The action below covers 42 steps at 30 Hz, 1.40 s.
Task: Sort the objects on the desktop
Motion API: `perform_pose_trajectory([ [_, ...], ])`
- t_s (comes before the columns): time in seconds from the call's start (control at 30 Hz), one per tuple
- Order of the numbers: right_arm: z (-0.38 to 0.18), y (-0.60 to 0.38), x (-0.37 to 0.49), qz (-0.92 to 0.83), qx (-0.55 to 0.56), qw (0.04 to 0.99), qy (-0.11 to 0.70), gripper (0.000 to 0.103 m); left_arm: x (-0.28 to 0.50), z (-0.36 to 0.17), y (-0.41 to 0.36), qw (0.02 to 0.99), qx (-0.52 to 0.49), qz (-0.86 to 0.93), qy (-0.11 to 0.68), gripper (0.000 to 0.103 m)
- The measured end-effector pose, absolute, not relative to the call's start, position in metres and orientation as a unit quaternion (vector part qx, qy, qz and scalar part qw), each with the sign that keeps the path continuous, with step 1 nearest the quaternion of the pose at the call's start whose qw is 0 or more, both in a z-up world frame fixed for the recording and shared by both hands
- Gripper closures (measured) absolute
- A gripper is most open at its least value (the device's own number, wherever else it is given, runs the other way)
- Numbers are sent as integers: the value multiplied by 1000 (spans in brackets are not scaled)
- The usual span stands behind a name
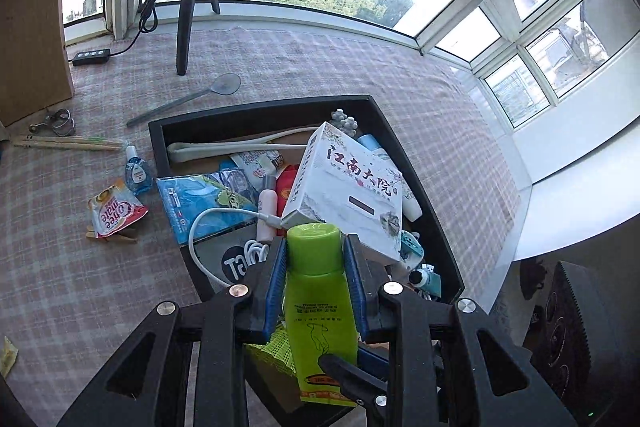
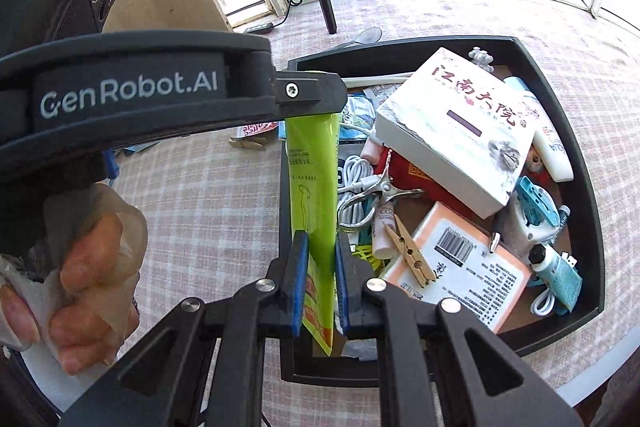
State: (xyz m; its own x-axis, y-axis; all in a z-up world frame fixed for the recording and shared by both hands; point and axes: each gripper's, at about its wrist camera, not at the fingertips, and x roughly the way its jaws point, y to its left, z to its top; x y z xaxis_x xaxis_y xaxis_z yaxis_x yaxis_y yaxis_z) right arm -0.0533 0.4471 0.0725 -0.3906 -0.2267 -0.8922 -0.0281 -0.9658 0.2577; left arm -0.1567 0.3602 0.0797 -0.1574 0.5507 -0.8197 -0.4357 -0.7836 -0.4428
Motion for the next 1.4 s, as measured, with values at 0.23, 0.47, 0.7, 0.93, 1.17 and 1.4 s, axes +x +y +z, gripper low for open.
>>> perform_pose_trajectory([
  [0.23,66,461,-47,-835,540,38,-102,90,-154,72,372,308,-571,761,-26,69],
  [0.47,80,470,-55,-848,519,3,-105,80,-156,79,350,277,-560,781,0,58],
  [0.7,91,454,-66,-856,505,16,-108,80,-155,86,312,248,-551,797,1,58],
  [0.93,101,412,-95,-858,499,48,-111,75,-166,90,233,194,-546,815,-13,58],
  [1.17,112,343,-134,-863,490,84,-87,70,-181,90,123,112,-546,830,-35,58],
  [1.4,118,275,-177,-873,473,102,-67,57,-200,91,20,32,-540,840,-43,58],
])
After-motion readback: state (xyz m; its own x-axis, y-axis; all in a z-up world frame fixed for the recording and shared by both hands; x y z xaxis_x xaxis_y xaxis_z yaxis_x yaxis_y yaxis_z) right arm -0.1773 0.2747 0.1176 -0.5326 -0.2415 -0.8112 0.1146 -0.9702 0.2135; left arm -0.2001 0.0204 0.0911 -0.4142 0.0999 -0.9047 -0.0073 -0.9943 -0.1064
